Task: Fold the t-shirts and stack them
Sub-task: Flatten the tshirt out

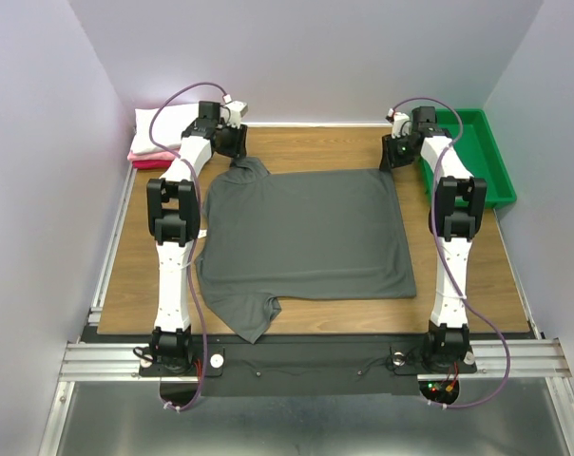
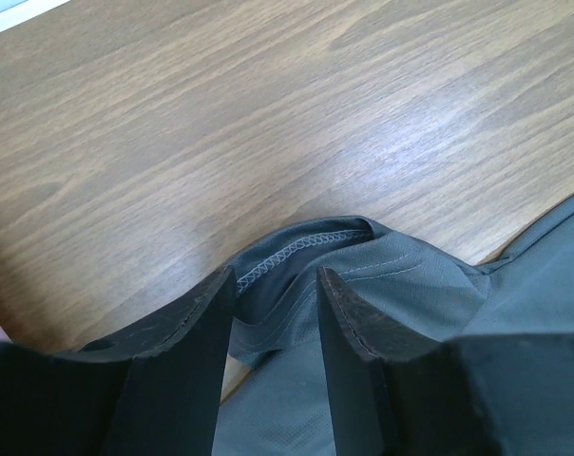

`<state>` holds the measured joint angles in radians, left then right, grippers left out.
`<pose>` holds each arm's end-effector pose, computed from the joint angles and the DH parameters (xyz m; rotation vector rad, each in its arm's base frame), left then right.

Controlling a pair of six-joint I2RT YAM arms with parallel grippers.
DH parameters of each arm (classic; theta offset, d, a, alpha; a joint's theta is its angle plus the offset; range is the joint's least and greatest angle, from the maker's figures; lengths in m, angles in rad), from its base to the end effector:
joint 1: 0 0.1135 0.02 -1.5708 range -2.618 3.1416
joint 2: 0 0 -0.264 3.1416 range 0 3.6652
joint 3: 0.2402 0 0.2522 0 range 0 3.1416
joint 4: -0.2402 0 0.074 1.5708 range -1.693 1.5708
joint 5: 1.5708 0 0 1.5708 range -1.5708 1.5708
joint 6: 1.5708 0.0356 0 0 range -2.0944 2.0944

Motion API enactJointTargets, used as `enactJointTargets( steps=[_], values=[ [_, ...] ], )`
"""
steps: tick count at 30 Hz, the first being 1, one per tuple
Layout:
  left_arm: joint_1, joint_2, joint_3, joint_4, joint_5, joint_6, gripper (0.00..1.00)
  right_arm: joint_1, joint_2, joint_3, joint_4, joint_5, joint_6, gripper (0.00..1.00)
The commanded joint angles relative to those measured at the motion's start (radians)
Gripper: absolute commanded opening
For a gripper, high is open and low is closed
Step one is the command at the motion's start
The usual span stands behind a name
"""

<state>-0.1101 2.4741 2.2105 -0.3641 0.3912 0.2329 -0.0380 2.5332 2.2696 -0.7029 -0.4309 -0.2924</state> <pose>0.5611 -0.0757 0.2082 0.5824 2.0867 -0.3588 0.5494 -0.0060 0.1710 -0.4767 2.4099 0.4034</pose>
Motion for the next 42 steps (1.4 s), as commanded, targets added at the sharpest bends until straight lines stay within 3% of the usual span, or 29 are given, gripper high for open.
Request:
enactJointTargets(
  steps=[1,3,5,7,13,24,28,34,38,42],
  values=[
    [0.004,-0.007,0.049,-0.007,0.002,-0.015,0.51,0.009,0.004,0.024,0.037,-0.008,-0.007,0.42],
    [0.004,-0.006,0.046,-0.009,-0.002,-0.014,0.50,0.009,0.013,0.036,0.039,0.010,-0.002,0.44],
    [0.006,-0.001,0.048,-0.013,0.000,-0.012,0.49,0.009,0.012,0.041,0.039,0.047,0.006,0.56],
    [0.006,0.000,0.049,-0.015,0.000,-0.012,0.48,0.009,-0.010,0.021,0.039,0.073,-0.005,0.61],
    [0.006,0.008,0.051,-0.015,0.006,-0.015,0.47,0.009,-0.063,-0.015,0.052,0.080,-0.019,0.60],
    [0.006,0.005,0.048,-0.027,0.006,-0.014,0.47,0.009,-0.063,-0.059,0.056,0.060,-0.037,0.46],
    [0.007,0.012,0.048,-0.029,0.012,-0.024,0.43,0.009,-0.060,-0.059,0.056,0.043,-0.033,0.36],
    [0.009,0.025,0.066,-0.039,0.029,-0.035,0.15,0.009,-0.054,-0.035,0.054,0.020,-0.014,0.01],
    [0.013,0.017,0.078,-0.044,0.043,-0.037,0.00,0.009,-0.065,-0.033,0.054,0.017,-0.016,0.01],
    [0.023,-0.009,0.074,-0.027,0.060,-0.037,0.00,0.009,-0.076,-0.036,0.054,0.009,-0.013,0.01]
  ],
)
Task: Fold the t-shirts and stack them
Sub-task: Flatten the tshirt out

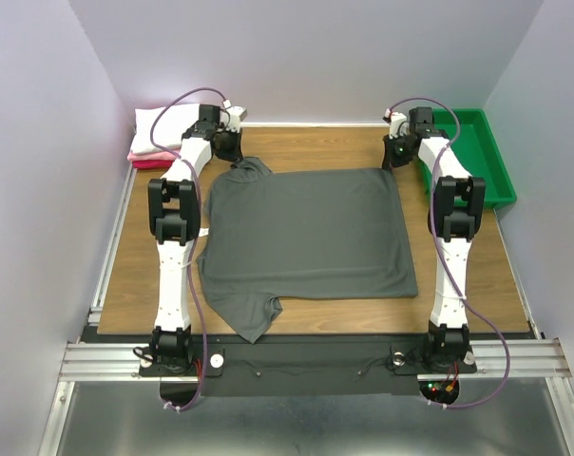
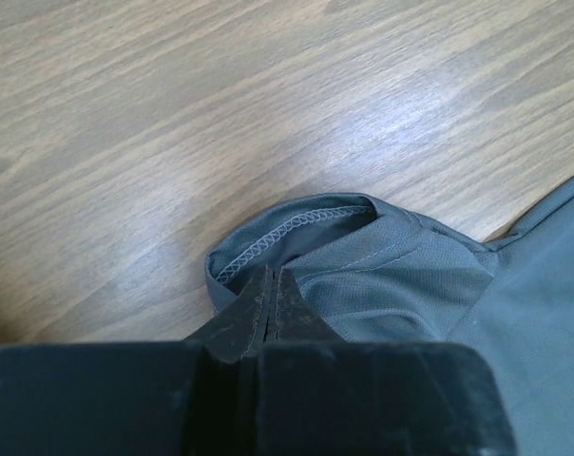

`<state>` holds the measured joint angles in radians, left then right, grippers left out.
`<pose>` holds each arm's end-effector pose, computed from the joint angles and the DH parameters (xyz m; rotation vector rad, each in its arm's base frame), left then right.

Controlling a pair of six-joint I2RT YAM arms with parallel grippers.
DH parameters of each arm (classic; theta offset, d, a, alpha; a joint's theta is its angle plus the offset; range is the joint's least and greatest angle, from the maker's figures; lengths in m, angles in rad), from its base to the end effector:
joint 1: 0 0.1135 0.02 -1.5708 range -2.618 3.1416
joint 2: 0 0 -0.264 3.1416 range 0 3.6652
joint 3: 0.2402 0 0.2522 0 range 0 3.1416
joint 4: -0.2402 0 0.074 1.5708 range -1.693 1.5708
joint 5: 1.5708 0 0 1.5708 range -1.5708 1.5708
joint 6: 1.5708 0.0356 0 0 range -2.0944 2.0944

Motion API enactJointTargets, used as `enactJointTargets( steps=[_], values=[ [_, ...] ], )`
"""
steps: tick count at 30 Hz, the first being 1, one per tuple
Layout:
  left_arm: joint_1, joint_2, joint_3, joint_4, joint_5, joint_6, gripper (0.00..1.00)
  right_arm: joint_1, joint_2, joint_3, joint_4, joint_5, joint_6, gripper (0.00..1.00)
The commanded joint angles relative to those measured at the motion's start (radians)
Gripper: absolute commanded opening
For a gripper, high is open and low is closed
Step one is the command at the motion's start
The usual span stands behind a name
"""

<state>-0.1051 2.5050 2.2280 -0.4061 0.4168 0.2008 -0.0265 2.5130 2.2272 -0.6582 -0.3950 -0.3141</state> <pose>0.5623 -0.0738 0.1939 0.5553 2.1464 -0.4158 0.5483 -0.0008 0.1707 -0.5063 2.3924 0.3472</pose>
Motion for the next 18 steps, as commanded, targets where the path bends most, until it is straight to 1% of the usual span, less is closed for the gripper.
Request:
enactJointTargets(
  steps=[1,7,10,18],
  values=[
    [0.019,-0.058,0.053,0.024,0.042,-0.004,0.00,-0.003,-0.066,0.006,0.009,-0.031,0.010,0.00],
    [0.018,-0.168,0.015,0.047,0.063,0.018,0.00,-0.003,-0.106,0.012,0.011,-0.056,0.010,0.01],
    [0.018,-0.218,-0.028,0.047,0.063,0.040,0.00,-0.003,-0.129,0.011,0.011,-0.053,0.001,0.01],
    [0.015,-0.363,-0.194,0.036,0.056,0.137,0.00,-0.004,-0.195,-0.030,0.011,-0.059,-0.025,0.01]
  ],
)
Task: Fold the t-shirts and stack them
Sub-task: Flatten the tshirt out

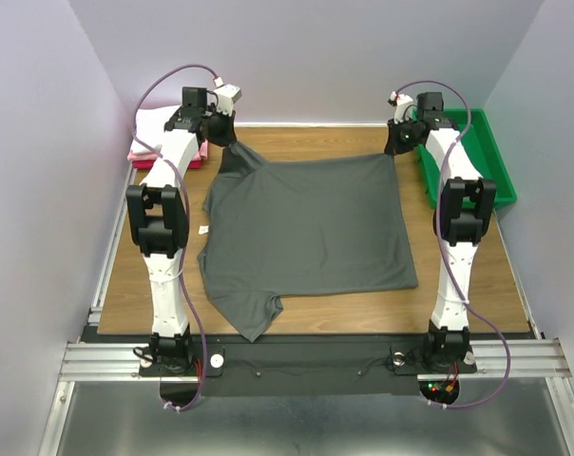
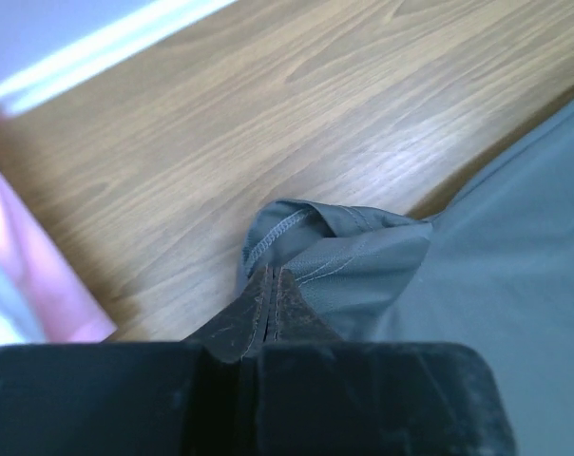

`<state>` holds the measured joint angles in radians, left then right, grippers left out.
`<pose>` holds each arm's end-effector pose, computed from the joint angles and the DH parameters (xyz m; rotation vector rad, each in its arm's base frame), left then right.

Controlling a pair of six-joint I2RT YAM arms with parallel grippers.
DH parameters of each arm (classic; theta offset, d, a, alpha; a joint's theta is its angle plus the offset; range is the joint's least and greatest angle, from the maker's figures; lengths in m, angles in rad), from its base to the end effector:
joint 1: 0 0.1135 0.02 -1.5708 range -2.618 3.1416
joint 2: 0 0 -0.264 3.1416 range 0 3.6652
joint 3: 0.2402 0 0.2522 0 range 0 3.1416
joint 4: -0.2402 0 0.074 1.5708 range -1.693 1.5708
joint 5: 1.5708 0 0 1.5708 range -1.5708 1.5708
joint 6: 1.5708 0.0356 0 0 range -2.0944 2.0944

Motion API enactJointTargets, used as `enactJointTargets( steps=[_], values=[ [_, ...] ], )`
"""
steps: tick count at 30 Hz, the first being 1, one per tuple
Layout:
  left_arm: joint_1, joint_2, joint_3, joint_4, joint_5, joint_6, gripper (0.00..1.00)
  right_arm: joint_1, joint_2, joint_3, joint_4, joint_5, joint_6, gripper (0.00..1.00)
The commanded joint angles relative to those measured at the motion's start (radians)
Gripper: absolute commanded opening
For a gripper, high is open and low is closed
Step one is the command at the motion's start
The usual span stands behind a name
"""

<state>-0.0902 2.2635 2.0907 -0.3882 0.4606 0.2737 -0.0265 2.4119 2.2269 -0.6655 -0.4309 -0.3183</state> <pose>0.5263 -0.0635 0.2773 0.6391 1.9895 -0.3789 0.5389 0.0006 0.2235 -0.5314 2.2887 0.3536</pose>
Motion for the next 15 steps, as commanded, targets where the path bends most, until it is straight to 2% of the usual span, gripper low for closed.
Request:
enactJointTargets(
  steps=[1,10,15],
  values=[
    [-0.002,-0.131,-0.070,0.020,0.012,0.071,0.00,-0.004,-0.100,-0.038,0.018,-0.026,-0.024,0.01],
    [-0.011,-0.252,-0.228,0.029,-0.022,0.108,0.00,-0.006,-0.184,-0.153,0.018,-0.040,-0.067,0.01],
    [-0.019,-0.357,-0.385,0.060,-0.053,0.121,0.00,-0.009,-0.247,-0.222,0.018,-0.049,-0.094,0.01]
  ],
)
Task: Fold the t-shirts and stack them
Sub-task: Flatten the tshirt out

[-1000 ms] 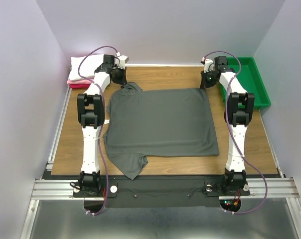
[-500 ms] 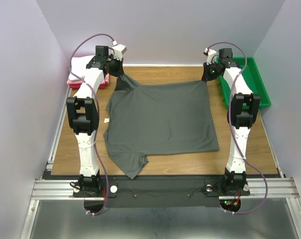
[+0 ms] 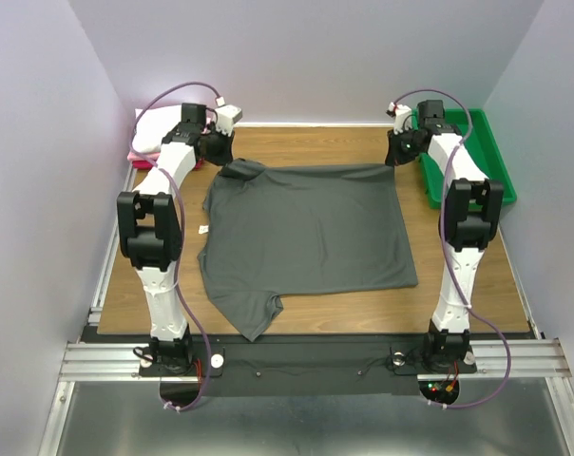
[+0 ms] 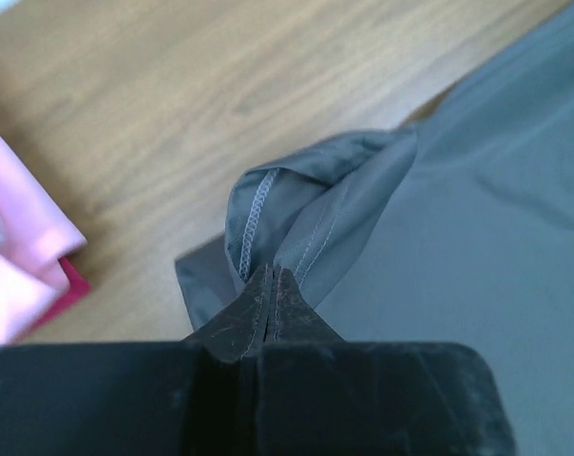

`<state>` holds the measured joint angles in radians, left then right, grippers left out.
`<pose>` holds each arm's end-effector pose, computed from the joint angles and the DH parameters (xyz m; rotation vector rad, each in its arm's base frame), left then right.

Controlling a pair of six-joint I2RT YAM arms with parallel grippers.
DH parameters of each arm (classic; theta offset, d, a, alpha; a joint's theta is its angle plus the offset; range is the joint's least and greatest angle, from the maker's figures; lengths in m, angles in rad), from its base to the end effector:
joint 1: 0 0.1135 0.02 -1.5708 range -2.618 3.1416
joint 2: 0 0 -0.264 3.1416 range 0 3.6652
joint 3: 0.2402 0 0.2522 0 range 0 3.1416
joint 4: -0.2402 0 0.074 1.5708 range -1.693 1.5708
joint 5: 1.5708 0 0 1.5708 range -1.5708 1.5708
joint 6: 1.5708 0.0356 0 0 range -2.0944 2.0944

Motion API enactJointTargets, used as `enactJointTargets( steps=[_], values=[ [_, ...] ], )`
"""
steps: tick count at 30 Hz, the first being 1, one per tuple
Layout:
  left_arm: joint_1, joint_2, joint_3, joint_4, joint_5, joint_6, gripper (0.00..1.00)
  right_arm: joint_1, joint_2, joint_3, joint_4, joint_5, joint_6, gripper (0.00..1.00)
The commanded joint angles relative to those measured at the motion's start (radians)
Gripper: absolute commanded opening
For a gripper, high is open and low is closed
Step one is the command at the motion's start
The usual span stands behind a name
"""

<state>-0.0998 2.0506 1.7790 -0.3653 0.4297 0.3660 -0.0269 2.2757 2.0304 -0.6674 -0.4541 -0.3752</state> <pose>0.4756 -0.0625 0.2765 0.7251 2.0338 -0.3206 0.5083 0.0019 0.2294 -0.5991 2.3185 0.3776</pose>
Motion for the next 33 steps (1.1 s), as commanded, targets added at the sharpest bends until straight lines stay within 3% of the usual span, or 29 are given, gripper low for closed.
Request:
enactJointTargets(
  steps=[1,4,8,15,18,19,21,24,33],
  values=[
    [-0.009,-0.156,-0.094,0.045,-0.023,0.027,0.00,-0.008,-0.119,-0.038,0.022,-0.029,-0.040,0.01],
    [-0.015,-0.173,-0.144,0.081,-0.046,0.013,0.00,-0.008,-0.114,-0.053,0.022,-0.037,-0.045,0.01],
    [-0.021,-0.080,-0.072,0.108,-0.065,-0.007,0.00,-0.008,-0.061,-0.010,0.023,-0.038,-0.030,0.01],
    [-0.021,0.157,0.268,0.103,-0.051,-0.042,0.00,-0.008,0.062,0.132,0.023,0.008,0.012,0.01],
    [-0.018,0.235,0.362,0.088,-0.049,-0.053,0.18,-0.008,0.100,0.183,0.023,0.020,0.019,0.01],
    [-0.014,0.258,0.378,0.074,-0.052,-0.058,0.30,-0.008,0.110,0.194,0.023,0.023,0.021,0.01],
    [-0.006,0.264,0.381,0.072,-0.051,-0.065,0.43,-0.008,0.128,0.214,0.023,0.026,0.021,0.01],
    [0.011,0.237,0.329,0.091,-0.045,-0.070,0.49,-0.008,0.145,0.220,0.023,0.029,0.016,0.01],
    [0.029,0.213,0.240,0.077,-0.066,-0.036,0.51,-0.008,0.174,0.228,0.028,0.034,0.015,0.00]
  ],
)
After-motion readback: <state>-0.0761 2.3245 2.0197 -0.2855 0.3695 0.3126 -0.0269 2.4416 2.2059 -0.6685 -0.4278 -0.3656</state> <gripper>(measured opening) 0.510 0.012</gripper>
